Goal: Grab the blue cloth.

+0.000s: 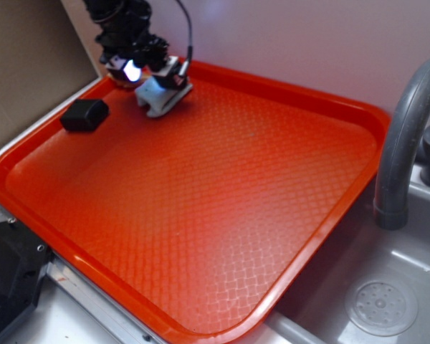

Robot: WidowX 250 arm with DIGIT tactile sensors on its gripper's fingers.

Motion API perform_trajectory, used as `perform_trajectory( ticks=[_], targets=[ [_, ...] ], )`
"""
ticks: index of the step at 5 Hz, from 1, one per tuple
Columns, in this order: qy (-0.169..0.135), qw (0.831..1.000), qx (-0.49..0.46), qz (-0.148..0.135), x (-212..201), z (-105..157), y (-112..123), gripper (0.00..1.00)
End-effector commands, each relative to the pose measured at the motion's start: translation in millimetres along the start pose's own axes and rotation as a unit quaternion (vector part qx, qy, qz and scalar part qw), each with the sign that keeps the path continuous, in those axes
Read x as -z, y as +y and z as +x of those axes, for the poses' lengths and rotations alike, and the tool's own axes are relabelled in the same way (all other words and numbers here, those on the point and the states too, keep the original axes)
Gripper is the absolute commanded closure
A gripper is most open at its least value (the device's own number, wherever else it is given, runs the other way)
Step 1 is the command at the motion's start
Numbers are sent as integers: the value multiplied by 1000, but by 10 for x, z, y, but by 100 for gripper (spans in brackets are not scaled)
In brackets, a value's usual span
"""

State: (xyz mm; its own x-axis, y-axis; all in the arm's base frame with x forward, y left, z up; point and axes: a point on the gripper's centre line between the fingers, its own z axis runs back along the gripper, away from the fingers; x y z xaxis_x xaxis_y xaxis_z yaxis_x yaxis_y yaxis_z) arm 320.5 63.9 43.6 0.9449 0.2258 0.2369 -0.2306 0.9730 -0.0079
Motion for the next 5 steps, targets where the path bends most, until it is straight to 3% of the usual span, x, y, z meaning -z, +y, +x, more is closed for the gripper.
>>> perform_trajectory(
  ticks=[1, 2, 5],
  targets=[
    [-13, 1000, 9, -8, 33, 222, -147, 0],
    [-26, 999, -19, -4, 18, 145, -98, 100],
    [-15, 1000, -9, -6, -91, -70, -131, 100]
  ],
)
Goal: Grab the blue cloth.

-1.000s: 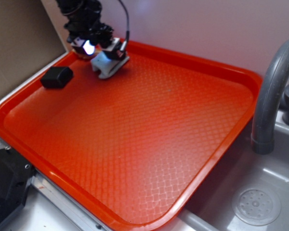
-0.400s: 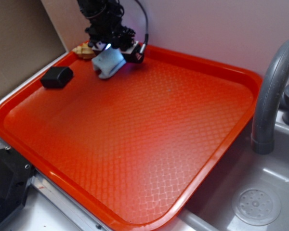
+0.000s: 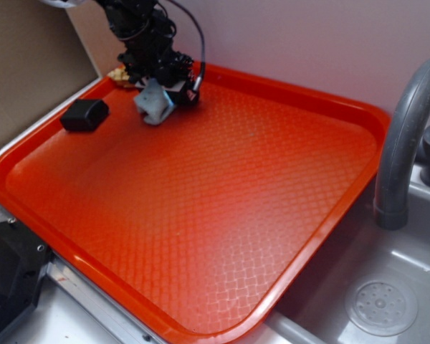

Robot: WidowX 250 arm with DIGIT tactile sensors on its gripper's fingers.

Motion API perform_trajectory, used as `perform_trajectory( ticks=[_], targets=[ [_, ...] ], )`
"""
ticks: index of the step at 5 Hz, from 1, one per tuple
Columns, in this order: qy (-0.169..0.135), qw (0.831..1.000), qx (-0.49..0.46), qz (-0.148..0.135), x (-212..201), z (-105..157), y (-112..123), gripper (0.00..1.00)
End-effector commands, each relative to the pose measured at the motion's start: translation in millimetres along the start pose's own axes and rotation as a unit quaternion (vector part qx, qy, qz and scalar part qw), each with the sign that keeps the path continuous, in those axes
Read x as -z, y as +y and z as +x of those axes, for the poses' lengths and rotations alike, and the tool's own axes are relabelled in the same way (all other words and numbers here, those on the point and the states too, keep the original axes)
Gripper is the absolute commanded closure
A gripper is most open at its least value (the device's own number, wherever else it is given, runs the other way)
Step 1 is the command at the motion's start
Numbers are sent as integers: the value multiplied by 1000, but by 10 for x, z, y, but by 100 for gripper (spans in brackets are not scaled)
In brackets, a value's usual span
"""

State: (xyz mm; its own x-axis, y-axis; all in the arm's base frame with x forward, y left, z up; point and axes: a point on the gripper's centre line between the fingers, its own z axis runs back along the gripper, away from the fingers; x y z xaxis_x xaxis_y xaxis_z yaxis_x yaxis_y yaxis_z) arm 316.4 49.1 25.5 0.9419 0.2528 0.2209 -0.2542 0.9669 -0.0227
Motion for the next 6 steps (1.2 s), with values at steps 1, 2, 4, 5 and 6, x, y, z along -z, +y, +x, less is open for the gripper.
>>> perform_trajectory(
  ticks=[1, 2, 4, 5, 6],
  targets=[
    [-17, 1000, -11, 6, -810, -167, -43, 100],
    [1, 1000, 8, -4, -1401, -503, -340, 100],
    [73, 996, 1, -47, -2485, -502, -605, 100],
    [63, 997, 22, -26, -2532, -536, -632, 100],
    [49, 998, 40, -9, -2476, -607, -627, 100]
  ],
)
